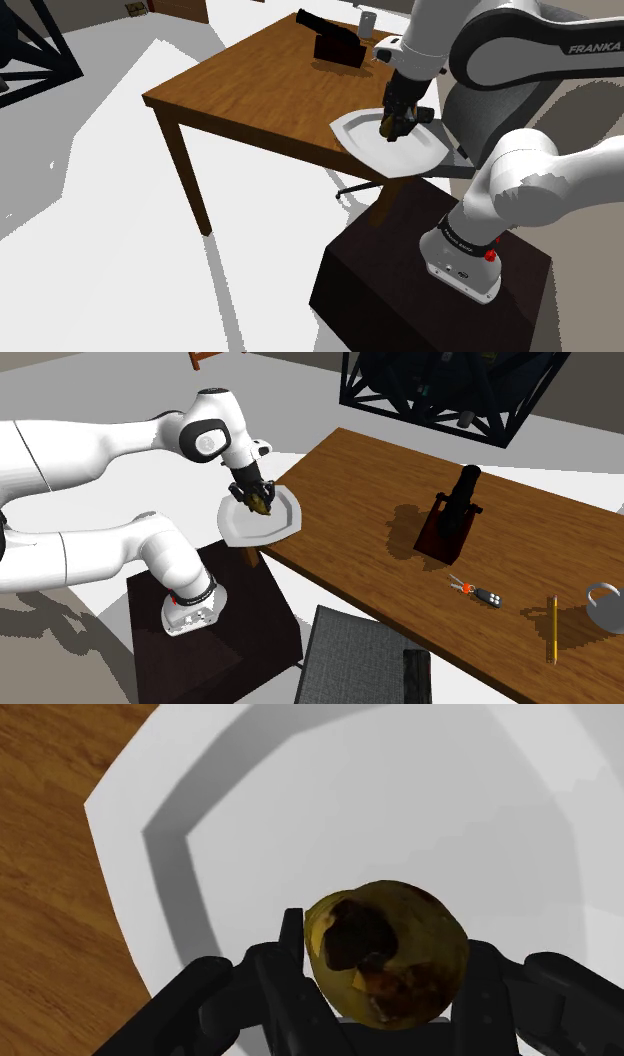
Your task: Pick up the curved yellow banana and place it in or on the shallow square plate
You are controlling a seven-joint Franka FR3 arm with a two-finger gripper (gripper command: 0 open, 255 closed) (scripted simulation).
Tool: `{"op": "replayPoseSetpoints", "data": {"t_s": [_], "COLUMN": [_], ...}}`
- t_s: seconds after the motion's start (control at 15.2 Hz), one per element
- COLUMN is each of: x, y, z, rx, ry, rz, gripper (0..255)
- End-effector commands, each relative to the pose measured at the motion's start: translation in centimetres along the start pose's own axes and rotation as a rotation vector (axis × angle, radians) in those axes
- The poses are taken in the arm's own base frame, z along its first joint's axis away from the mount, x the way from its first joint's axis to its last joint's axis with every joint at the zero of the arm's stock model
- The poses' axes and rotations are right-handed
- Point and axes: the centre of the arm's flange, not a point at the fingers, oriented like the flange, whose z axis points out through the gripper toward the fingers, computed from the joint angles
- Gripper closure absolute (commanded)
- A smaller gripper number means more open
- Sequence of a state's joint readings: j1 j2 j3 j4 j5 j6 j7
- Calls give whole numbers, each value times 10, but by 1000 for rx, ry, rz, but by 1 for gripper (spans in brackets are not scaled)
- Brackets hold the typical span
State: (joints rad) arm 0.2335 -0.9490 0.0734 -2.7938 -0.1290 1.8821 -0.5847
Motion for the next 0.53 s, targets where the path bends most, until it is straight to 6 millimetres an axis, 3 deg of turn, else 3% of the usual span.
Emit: {"op": "replayPoseSetpoints", "data": {"t_s": [0.0, 0.13, 0.2, 0.46], "x": [0, 0, 0, 0], "y": [-2, -2, -2, -3], "z": [5, 5, 5, 5], "rx": [10, 10, 10, 10], "ry": [-8, -8, -8, -8], "rz": [-1, -1, -1, -1], "gripper": [255, 255, 0, 0]}}
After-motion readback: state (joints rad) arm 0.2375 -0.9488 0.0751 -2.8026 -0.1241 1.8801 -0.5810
